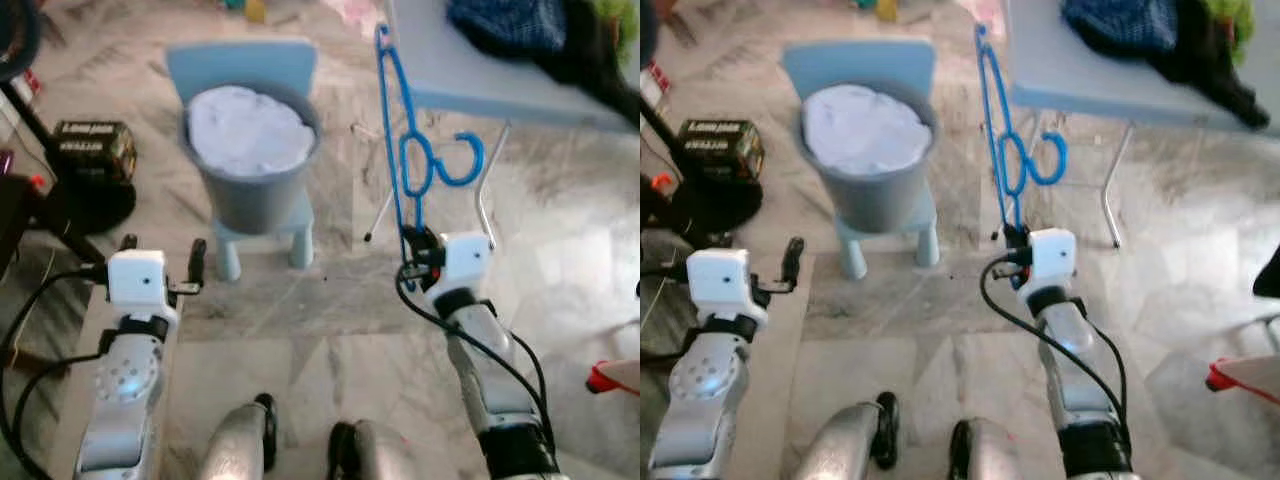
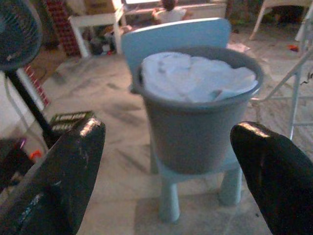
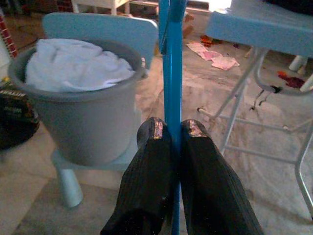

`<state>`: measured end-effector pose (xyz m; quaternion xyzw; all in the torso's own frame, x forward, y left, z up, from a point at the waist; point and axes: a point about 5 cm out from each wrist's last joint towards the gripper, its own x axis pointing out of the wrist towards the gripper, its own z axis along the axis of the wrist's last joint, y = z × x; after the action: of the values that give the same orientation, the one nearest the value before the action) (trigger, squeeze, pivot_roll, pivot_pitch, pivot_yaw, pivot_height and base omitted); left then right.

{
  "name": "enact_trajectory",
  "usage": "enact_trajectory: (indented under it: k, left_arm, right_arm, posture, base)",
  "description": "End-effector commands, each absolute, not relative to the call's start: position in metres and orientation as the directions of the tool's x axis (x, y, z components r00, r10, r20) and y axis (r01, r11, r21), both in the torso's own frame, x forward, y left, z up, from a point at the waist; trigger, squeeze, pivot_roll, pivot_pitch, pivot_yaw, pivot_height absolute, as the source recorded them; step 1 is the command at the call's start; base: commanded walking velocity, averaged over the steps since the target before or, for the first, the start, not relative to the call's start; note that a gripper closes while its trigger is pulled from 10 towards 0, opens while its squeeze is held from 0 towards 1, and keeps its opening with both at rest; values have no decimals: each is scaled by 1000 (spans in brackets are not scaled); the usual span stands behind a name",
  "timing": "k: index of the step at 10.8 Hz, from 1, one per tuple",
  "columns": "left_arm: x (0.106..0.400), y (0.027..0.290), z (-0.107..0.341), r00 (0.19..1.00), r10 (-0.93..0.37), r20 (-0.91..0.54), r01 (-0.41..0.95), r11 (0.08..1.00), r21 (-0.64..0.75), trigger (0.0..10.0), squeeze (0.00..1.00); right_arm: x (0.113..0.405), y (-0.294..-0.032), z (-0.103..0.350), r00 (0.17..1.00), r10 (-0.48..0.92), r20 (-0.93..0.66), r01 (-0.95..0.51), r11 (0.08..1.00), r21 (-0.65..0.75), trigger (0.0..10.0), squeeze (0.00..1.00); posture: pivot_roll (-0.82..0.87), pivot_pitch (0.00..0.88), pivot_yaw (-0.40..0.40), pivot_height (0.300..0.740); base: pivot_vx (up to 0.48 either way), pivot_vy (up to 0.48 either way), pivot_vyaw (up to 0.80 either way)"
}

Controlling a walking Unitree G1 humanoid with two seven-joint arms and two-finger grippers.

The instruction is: Hang hanger

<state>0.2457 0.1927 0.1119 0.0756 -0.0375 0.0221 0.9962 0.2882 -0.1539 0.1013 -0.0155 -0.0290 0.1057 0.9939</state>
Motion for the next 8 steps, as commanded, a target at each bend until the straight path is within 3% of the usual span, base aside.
enact_trajectory:
  k: [1,8]
  left_arm:
    - [247,186,114,996,14,89,-26,990,140,10000,0]
    - [253,193,125,990,13,141,-36,985,169,10000,0]
  right_arm:
    - [288,-161,103,981,187,59,-184,982,-48,10000,0]
    - [296,-156,114,975,192,108,-186,980,-68,10000,0]
  posture:
    - [121,221,-95,740]
    - [130,217,-97,740]
  base:
    - [349,0,0]
    - [412,0,0]
